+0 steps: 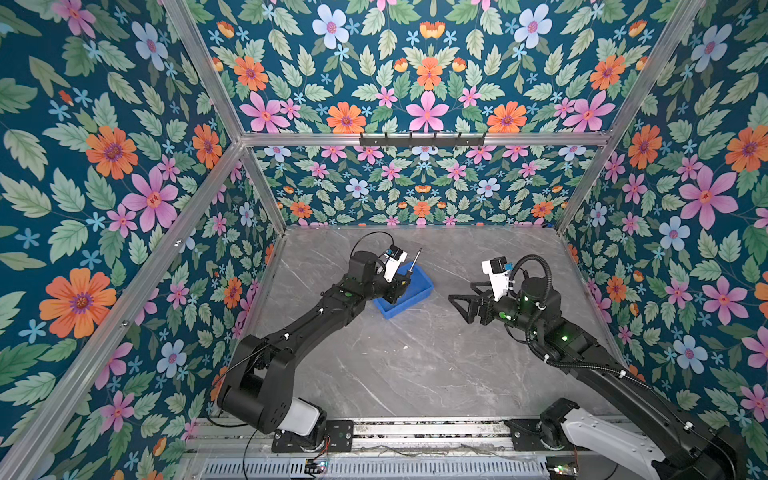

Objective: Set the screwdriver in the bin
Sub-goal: 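Carry the screwdriver over the blue bin with the left gripper while the right draws back, then lower the screwdriver into the blue bin and open the left gripper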

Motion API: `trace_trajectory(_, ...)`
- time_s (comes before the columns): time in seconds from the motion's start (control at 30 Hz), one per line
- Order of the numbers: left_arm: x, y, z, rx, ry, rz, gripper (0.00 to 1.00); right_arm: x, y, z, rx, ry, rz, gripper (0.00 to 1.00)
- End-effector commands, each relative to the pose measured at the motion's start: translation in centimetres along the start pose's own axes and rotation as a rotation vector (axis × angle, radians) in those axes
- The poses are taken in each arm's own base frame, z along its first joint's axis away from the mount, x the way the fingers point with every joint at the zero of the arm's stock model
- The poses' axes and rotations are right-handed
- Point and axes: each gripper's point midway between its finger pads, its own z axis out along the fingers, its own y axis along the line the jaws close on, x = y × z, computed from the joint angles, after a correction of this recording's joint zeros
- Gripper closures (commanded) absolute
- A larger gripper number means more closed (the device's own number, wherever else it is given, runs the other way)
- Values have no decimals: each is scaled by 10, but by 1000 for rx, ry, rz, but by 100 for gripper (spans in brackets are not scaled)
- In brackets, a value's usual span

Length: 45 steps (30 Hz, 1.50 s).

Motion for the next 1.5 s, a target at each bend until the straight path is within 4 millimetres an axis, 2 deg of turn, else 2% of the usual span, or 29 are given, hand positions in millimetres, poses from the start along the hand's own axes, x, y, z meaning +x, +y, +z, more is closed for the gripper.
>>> trace_trajectory(0.0,30,13,4,-34,165,123,100,1,5,7,11,4,-127,1)
trace_trajectory(0.27,54,42,26,-90,349,257,100,11,20,25,-22,36,-163,1)
trace_trajectory(0.5,78,62,43,-109,495,324,100,14,20,27,-18,45,-162,1)
trace_trajectory(0.77,101,73,58,-105,597,332,100,15,17,25,-1,45,-159,1)
trace_trajectory(1.03,118,83,66,-120,669,325,100,14,16,23,8,42,-156,1)
trace_trajectory(1.17,115,87,66,-147,658,328,92,14,15,22,13,40,-156,1)
trace_trajectory(1.27,106,86,65,-158,624,328,83,15,14,21,17,40,-154,1)
trace_trajectory(1.33,97,85,63,-164,594,324,74,14,14,21,20,33,-151,1)
trace_trajectory(1.47,75,79,58,-165,522,300,48,13,13,18,27,26,-150,1)
